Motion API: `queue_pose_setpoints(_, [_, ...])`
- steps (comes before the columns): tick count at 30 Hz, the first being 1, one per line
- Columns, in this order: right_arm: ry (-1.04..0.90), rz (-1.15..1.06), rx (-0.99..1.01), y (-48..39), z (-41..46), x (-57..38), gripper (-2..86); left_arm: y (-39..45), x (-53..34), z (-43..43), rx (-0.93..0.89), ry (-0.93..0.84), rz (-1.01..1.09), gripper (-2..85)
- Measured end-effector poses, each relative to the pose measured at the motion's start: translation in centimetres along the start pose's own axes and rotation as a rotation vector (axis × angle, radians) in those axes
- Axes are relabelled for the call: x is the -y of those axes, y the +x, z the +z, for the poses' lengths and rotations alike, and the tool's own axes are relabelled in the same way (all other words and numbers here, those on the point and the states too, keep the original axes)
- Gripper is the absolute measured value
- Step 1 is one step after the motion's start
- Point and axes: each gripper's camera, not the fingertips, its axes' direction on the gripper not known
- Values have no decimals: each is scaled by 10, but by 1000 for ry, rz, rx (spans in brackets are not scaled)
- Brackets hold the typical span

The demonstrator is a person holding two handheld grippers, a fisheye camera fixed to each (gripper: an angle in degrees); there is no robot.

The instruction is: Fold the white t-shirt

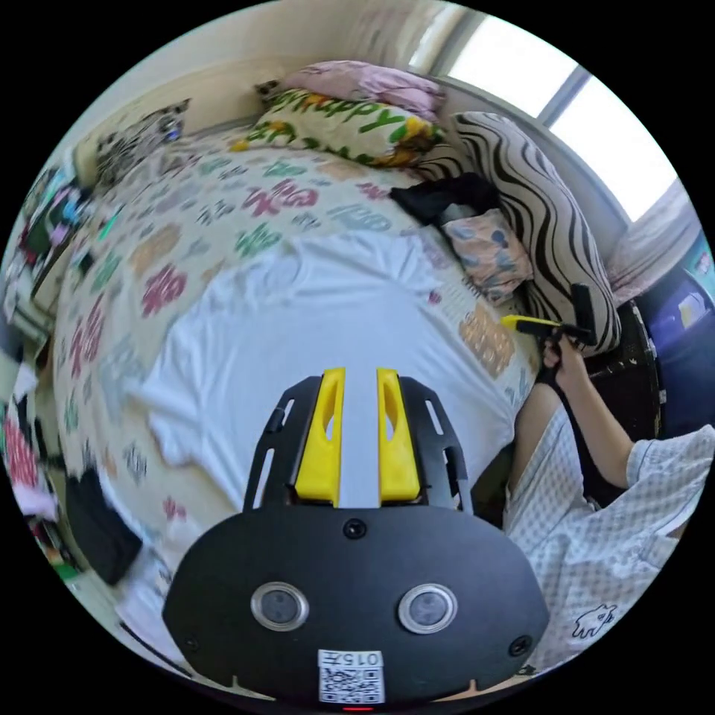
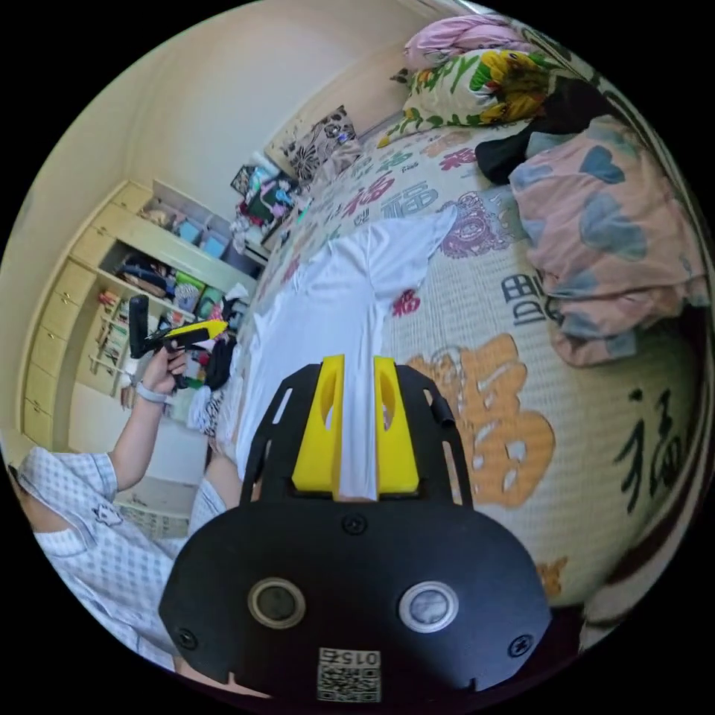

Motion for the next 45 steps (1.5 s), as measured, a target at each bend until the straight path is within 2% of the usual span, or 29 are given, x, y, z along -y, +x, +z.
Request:
queue_pose_setpoints(2, [31,50,53,15,7,23,80,22,91,50,-20,-19,95,74])
queue_pose_setpoints(8, [76,214,134,56,27,84,93,83,253,185,-98,-108,125,83])
queue_pose_setpoints(14, [-30,315,147,73,47,123,79,110,317,283,12,-270,83,86])
queue_pose_setpoints(17, [-47,353,168,82,53,134,51,103,332,310,25,-287,24,75])
queue_pose_setpoints(21, [-94,352,203,82,66,152,15,90,339,317,20,-268,8,37])
queue_pose_setpoints(24, [-117,286,173,67,72,166,5,67,334,300,-30,-183,-25,9])
queue_pose_setpoints(28, [-67,193,122,37,71,179,0,14,308,244,-170,36,-133,-1])
queue_pose_setpoints(32, [-75,52,83,-3,82,190,0,-52,256,188,-202,205,-255,-2])
queue_pose_setpoints(37, [-228,-152,12,-64,147,199,-1,-121,191,177,-224,203,-399,-3])
queue_pose_setpoints(45, [-472,-160,-17,-80,262,189,1,-178,132,188,-208,104,-519,13])
